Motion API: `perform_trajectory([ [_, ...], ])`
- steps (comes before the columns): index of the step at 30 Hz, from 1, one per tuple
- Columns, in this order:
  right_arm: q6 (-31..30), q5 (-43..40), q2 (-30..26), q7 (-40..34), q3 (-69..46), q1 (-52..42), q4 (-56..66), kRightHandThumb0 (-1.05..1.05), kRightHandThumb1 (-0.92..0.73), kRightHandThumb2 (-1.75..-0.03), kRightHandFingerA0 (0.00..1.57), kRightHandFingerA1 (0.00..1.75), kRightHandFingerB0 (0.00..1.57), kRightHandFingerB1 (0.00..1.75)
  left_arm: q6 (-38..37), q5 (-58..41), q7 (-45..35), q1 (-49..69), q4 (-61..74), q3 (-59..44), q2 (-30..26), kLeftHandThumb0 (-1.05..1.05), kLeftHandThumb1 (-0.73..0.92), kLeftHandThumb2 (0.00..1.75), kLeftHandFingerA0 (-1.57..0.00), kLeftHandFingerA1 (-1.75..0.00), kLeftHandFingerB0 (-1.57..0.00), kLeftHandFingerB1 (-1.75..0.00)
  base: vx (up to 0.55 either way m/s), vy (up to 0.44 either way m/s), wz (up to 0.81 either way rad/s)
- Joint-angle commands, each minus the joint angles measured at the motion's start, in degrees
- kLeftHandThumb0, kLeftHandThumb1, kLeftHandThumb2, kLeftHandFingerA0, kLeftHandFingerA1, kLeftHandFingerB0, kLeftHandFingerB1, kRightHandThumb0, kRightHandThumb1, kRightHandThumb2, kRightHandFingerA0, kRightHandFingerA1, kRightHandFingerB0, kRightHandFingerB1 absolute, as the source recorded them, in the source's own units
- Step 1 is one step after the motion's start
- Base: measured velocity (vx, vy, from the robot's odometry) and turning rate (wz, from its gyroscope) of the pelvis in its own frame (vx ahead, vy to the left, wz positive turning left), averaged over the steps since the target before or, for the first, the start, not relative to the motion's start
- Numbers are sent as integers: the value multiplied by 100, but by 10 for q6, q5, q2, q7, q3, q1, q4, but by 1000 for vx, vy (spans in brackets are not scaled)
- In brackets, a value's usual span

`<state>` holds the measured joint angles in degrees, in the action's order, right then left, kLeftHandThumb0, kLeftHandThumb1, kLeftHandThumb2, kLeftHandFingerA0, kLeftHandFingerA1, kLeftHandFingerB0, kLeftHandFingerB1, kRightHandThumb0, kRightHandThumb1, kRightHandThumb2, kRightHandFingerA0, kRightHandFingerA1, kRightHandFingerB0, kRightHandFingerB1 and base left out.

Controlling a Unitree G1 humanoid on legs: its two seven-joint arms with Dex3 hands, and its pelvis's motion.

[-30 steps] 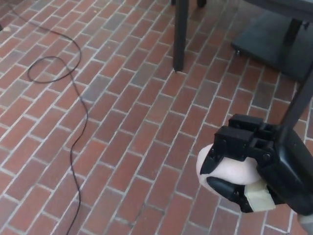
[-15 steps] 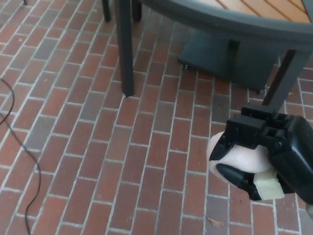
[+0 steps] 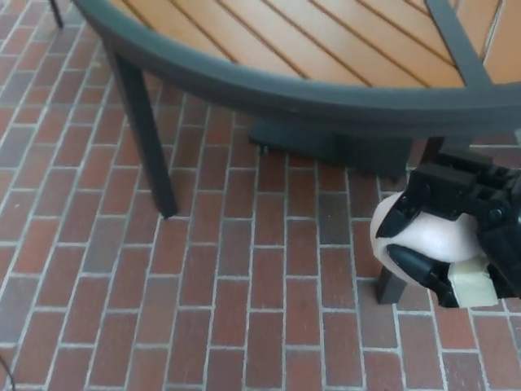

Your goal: The robot uses its right hand to pick up the emotional support dumpling kept on the square table outside, turn around and walk towards the round table and place it in middle of the desk

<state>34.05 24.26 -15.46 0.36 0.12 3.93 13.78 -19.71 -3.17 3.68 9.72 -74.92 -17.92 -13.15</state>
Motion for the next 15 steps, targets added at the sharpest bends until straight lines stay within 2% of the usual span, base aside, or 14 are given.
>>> perform_trajectory([
  [1, -2, -18, -5, -6, -13, 10, 0, -13, -60, -107, 86, 162, 78, 133, -13, 4, 10, 2, -2, 2, -8, -23, 61, 59, -79, -89, -83, -69, 317, 122, -35],
  [5, 4, -21, -5, -9, -17, 11, -5, -13, -61, -105, 88, 162, 80, 132, -8, -8, 5, 1, -2, -7, -5, -21, 59, 59, -78, -91, -82, -70, 329, 168, -15],
  [6, 4, -21, -4, -10, -18, 12, -5, -12, -61, -105, 88, 162, 80, 132, -11, -9, 2, 2, -2, -8, -5, -25, 43, 85, -79, -89, -81, -81, 461, 231, -86],
  [11, 3, -21, -5, -9, -20, 14, -5, -11, -59, -106, 89, 162, 79, 134, -12, -4, 5, 2, -2, -7, -6, -26, 43, 85, -79, -88, -81, -81, 469, 187, -7],
  [13, 5, -18, -6, -11, -21, 18, -7, -8, -54, -109, 94, 160, 84, 135, -14, 0, 8, 3, -3, -4, -7, -28, 43, 85, -79, -87, -81, -80, 355, 83, -4],
  [14, 5, -17, -7, -11, -22, 20, -8, -8, -53, -108, 94, 161, 83, 134, -14, 0, 7, 3, -4, -5, -8, -21, 58, 59, -80, -90, -85, -72, 340, 37, 0],
  [15, 5, -17, -7, -11, -23, 20, -8, -8, -53, -108, 94, 161, 83, 134, -14, -1, 6, 3, -3, -6, -7, -21, 58, 59, -80, -90, -85, -72, 347, -12, 0],
])
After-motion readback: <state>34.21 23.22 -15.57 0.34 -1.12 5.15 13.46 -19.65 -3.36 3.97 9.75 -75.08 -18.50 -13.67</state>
